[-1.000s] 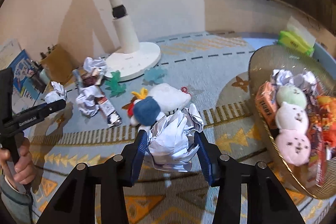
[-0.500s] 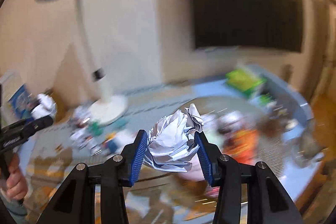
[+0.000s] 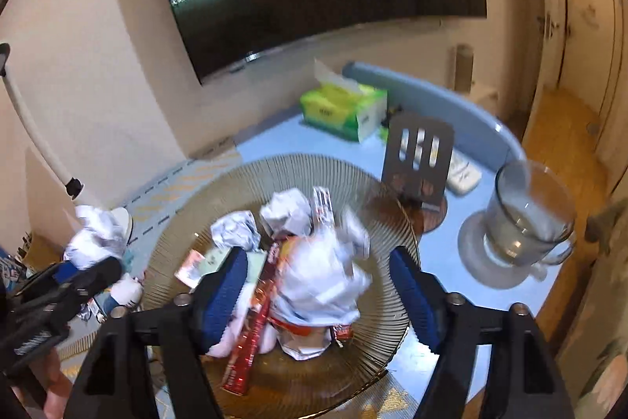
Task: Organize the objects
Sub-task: 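Carry both paper balls into the amber bowl and open both tools, then move both open tools back over the cluttered table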
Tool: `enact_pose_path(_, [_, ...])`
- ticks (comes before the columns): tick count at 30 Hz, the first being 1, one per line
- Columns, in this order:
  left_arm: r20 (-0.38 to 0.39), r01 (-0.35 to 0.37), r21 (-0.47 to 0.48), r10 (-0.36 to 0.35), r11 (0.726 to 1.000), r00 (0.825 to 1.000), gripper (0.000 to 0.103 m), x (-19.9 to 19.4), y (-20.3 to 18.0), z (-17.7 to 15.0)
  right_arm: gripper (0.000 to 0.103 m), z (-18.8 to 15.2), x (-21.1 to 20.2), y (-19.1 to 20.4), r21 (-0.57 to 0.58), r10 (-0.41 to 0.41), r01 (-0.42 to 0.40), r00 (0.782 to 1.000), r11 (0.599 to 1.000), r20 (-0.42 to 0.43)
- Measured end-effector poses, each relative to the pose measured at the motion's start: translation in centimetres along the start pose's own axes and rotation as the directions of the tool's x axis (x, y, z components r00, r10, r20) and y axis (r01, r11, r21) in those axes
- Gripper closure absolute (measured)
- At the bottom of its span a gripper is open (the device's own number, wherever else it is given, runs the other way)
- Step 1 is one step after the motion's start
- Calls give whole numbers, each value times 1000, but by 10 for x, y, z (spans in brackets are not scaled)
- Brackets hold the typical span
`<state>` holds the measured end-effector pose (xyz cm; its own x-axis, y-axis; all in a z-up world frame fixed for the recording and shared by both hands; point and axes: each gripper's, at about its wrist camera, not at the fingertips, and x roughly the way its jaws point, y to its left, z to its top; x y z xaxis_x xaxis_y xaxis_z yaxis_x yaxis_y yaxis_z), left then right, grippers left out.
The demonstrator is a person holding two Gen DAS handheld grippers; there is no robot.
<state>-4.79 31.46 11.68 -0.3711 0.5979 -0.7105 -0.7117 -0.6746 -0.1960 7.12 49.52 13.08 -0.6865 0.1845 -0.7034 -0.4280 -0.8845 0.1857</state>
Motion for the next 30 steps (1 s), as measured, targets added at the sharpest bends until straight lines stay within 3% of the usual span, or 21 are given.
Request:
enact_pose_path(8, [-16,-5,-13,4,1000,1000,54,0,4,-17,29,-12,3,-14,22,20,-19,999,1000,-25])
enact_pose_path(13, [26,-28,-71,30,997,999,54,-31,32,-30,29,-18,-6,5,-9,63,-63,998,998,-21])
enact_pose_path(15, [43,-55,-107,60,993,997,54,-49,50,-41,29,-22,-12,19,-40,91,-92,996,995,-15])
enact_pose_path(17, [44,-130,-138,137,982,990,54,-68,68,-57,29,-27,-18,38,-79,128,-129,992,989,-16])
enact_pose_path(21, [-16,-329,-214,333,920,943,54,-101,111,-101,26,-45,-24,86,-166,221,-226,974,960,-45])
enact_pose_path(22, [-55,-388,-240,387,890,921,54,-106,124,-115,25,-55,-24,103,-198,249,-257,966,946,-64])
enact_pose_path(25, [-193,-557,-292,523,777,830,54,-115,161,-156,22,-85,-15,149,-289,283,-310,950,906,-131])
enact_pose_path(26, [-225,-577,-312,531,755,817,54,-117,173,-169,22,-95,-10,163,-321,276,-312,949,894,-151])
enact_pose_path(29, [-287,-571,-392,494,721,821,54,-118,202,-204,22,-127,12,201,-409,228,-299,950,862,-213])
enact_pose_path(30, [-302,-579,-403,494,709,815,54,-117,209,-211,22,-134,19,209,-426,214,-296,949,855,-231])
